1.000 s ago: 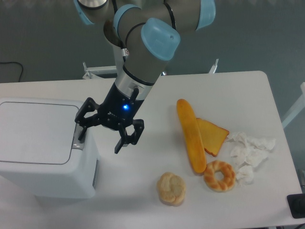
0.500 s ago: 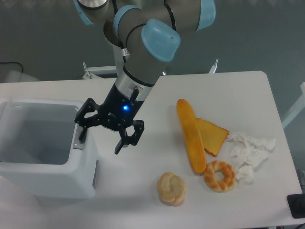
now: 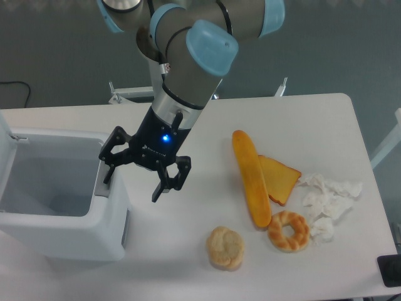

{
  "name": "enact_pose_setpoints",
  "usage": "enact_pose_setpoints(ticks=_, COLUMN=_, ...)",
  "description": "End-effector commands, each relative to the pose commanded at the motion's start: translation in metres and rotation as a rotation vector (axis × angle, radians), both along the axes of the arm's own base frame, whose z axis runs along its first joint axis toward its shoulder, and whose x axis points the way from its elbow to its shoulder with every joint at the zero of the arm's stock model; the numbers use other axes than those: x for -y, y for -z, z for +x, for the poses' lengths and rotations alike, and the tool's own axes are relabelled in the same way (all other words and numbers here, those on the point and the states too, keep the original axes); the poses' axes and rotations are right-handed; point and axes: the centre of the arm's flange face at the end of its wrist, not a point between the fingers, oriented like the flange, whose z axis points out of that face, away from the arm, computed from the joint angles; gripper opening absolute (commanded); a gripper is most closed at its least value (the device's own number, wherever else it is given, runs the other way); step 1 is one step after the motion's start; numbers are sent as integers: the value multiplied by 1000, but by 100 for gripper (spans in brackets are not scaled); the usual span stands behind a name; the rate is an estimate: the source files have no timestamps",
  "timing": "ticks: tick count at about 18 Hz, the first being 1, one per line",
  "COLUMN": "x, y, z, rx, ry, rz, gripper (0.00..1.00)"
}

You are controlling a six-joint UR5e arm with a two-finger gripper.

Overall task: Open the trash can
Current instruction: 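Lift the gripper away from the opened trash can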

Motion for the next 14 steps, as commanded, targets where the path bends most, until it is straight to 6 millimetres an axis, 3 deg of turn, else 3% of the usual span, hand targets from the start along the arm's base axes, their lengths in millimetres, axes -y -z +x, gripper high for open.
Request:
enact_pose_setpoints(ticks=7, x=13, y=-30, z=-14, rx=-165, ry=64, rz=71, gripper=100)
enact_pose_setpoints(ticks=10, x=27, y=-35, z=-26, rx=-333, ry=68, rz=-21, gripper=100)
enact_pose_setpoints(ticks=14, x=42, y=-43, z=-22, rx=-506, ry=157, rz=-87, gripper=100)
